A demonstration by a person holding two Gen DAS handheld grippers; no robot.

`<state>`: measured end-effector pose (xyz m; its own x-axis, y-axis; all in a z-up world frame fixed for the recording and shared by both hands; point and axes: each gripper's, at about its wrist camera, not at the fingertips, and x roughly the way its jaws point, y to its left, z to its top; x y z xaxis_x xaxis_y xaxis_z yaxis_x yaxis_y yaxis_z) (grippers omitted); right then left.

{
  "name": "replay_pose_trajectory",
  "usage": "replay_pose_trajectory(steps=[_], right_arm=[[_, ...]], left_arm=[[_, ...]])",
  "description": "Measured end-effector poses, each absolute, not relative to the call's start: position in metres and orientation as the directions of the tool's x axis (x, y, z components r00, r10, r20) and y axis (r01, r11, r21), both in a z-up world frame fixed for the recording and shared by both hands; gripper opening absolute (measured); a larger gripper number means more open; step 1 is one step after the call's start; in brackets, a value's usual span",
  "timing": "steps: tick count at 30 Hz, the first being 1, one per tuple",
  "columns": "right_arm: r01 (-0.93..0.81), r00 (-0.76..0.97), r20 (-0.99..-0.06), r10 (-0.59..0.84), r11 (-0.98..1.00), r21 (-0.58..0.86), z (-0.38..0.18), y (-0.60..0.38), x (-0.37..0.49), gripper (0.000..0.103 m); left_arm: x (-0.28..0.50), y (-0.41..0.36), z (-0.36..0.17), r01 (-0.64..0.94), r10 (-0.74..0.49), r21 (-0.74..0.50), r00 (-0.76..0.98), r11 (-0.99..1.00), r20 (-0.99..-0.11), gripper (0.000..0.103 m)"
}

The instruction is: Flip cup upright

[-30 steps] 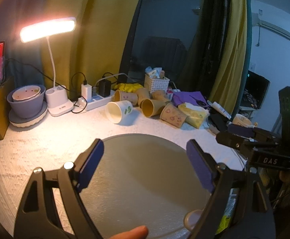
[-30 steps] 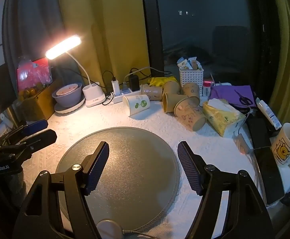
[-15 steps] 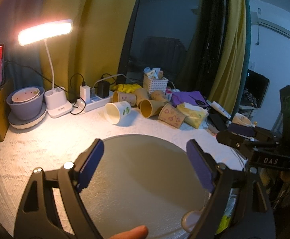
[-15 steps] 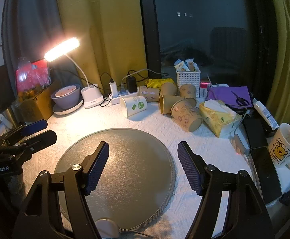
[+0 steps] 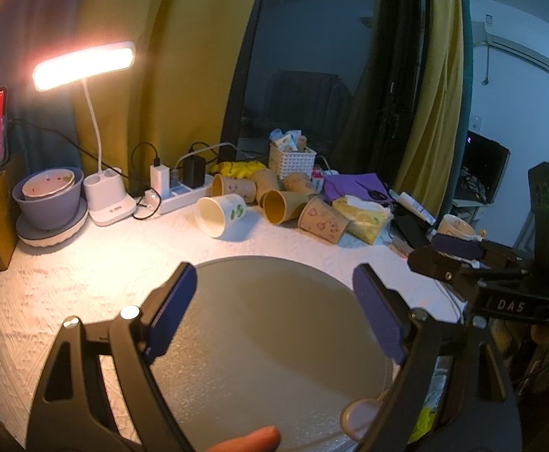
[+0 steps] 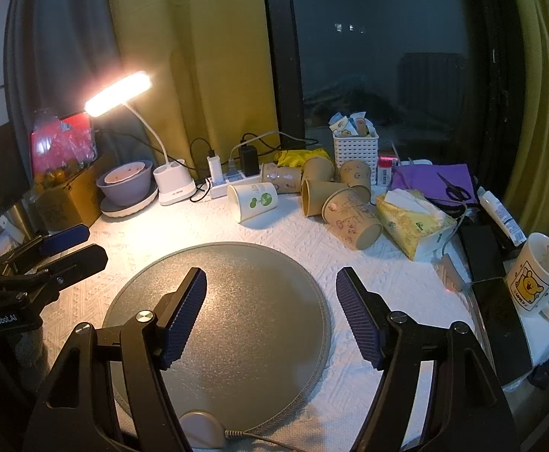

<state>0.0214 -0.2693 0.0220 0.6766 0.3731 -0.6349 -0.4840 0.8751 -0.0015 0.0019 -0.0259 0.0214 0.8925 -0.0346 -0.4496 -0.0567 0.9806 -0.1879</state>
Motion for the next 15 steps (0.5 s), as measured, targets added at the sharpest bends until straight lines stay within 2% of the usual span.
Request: replay_pose_trajectory(steps=[15], right_arm=[[-0.483,0.678,-0.633,0.375,0.876,0.001,0.0236,-0.2702,0.0206,0.074]], left_arm=[[-0.0002,-0.0307,0.0235,-0.05,-0.038,-0.185,0.895,0.981,-0.444,0.086]])
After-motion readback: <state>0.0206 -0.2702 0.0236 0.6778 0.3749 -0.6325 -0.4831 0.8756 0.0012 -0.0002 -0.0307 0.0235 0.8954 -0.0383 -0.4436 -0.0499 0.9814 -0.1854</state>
